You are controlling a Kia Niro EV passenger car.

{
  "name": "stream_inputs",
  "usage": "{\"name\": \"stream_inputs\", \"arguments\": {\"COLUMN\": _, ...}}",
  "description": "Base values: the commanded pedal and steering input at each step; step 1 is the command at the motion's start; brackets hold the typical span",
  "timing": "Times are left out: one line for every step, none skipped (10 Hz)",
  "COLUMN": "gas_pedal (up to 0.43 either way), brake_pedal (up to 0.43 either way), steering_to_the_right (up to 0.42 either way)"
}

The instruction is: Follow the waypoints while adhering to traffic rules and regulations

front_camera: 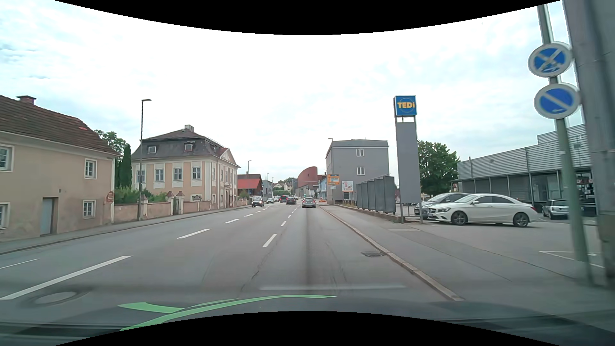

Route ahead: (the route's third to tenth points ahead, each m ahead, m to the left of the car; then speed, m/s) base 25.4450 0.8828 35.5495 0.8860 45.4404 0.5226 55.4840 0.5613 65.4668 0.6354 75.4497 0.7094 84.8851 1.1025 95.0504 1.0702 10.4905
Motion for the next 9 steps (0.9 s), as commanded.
{"name": "stream_inputs", "arguments": {"gas_pedal": 0.098, "brake_pedal": 0.0, "steering_to_the_right": -0.003}}
{"name": "stream_inputs", "arguments": {"gas_pedal": 0.098, "brake_pedal": 0.0, "steering_to_the_right": -0.003}}
{"name": "stream_inputs", "arguments": {"gas_pedal": 0.098, "brake_pedal": 0.0, "steering_to_the_right": -0.003}}
{"name": "stream_inputs", "arguments": {"gas_pedal": 0.098, "brake_pedal": 0.0, "steering_to_the_right": -0.003}}
{"name": "stream_inputs", "arguments": {"gas_pedal": 0.079, "brake_pedal": 0.0, "steering_to_the_right": -0.002}}
{"name": "stream_inputs", "arguments": {"gas_pedal": 0.079, "brake_pedal": 0.0, "steering_to_the_right": -0.001}}
{"name": "stream_inputs", "arguments": {"gas_pedal": 0.079, "brake_pedal": 0.0, "steering_to_the_right": 0.0}}
{"name": "stream_inputs", "arguments": {"gas_pedal": 0.079, "brake_pedal": 0.0, "steering_to_the_right": 0.001}}
{"name": "stream_inputs", "arguments": {"gas_pedal": 0.079, "brake_pedal": 0.0, "steering_to_the_right": 0.003}}
